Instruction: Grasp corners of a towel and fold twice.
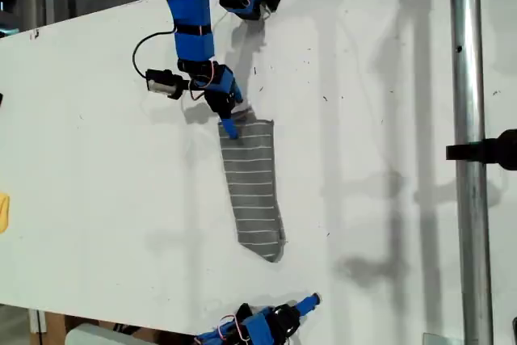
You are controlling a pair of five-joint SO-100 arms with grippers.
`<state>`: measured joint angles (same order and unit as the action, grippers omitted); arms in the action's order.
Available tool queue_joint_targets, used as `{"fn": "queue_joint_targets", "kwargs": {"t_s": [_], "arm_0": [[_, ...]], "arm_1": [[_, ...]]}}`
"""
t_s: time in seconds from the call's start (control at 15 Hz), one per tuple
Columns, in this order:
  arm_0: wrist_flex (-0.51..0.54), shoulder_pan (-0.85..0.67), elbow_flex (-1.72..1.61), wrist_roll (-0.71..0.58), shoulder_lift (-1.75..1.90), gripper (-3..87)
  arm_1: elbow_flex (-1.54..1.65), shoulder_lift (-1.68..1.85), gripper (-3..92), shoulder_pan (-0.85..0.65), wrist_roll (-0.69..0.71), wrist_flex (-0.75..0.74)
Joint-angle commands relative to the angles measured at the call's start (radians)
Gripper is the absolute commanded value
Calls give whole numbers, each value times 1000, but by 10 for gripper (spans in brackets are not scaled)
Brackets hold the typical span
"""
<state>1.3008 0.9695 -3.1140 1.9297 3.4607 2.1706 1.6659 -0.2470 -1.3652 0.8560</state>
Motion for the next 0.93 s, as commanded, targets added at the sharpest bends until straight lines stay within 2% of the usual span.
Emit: {"fn": "queue_joint_targets", "kwargs": {"t_s": [0.0, 0.07, 0.13, 0.33, 0.4, 0.53, 0.67, 0.87], "arm_0": [[-6, -18, -3, -6, 8, 105], [-6, -18, -3, -6, 8, 104], [-6, -17, -3, -6, 8, 104], [-6, -14, -3, -5, 8, 104], [-6, -12, -3, -8, 8, 104], [-5, -12, -3, -15, 8, 104], [-5, -12, -3, -25, 8, 104], [-5, -12, -3, -40, 8, 104]], "arm_1": [[-207, -160, 474, 32, 0, -41], [-275, -227, 467, 54, 0, -64], [-339, -288, 411, 71, 2, -72], [-495, -423, 76, 89, 3, -23], [-525, -434, 8, 89, 8, 32], [-511, -368, -2, 89, 43, 155], [-397, -149, -2, 104, 41, 304], [-304, 285, -2, 138, -44, 747]]}}
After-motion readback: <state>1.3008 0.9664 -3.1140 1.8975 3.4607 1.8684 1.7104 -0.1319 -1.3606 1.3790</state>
